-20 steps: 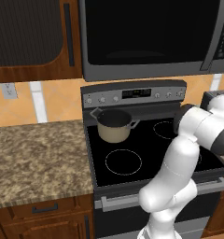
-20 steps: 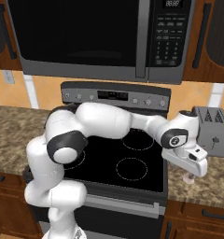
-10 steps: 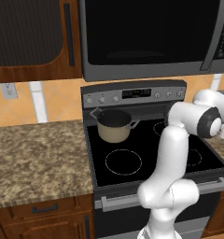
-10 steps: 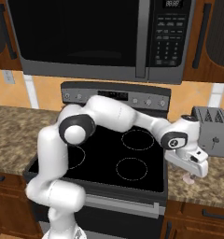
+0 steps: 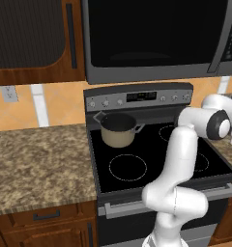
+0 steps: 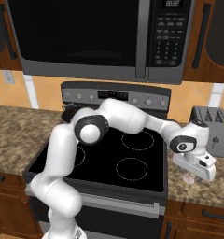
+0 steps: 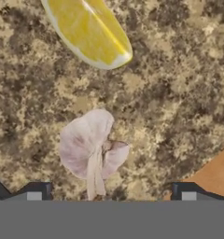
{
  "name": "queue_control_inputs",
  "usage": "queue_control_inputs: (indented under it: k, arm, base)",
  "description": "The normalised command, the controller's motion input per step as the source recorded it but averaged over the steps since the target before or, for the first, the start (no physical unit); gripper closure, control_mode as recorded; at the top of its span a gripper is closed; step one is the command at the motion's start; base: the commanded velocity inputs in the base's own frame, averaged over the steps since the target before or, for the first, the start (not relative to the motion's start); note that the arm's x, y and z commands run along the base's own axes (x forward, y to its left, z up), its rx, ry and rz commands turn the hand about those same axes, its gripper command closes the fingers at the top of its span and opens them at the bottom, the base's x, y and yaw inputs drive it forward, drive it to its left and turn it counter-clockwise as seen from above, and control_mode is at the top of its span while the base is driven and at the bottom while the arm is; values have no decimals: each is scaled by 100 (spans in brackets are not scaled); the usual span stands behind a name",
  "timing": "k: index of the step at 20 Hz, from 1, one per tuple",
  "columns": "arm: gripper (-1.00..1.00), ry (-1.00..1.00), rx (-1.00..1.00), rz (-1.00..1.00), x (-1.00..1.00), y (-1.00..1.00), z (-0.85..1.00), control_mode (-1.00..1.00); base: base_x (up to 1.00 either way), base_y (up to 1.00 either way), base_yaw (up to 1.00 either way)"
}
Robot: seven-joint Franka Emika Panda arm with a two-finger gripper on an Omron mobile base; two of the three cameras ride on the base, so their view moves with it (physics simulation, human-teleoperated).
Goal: Put the garlic and lemon wedge in the pot. Retrieve the spatula and lightly stir the vegetables in the pot.
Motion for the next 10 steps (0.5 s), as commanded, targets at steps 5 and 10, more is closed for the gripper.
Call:
queue_control_inputs:
  k: [5,10]
  arm:
    - [-100,0,0,0,14,4,-31,-100]
    - [-100,0,0,0,5,8,-34,-100]
  base:
    - [0,0,0]
    - [0,0,0]
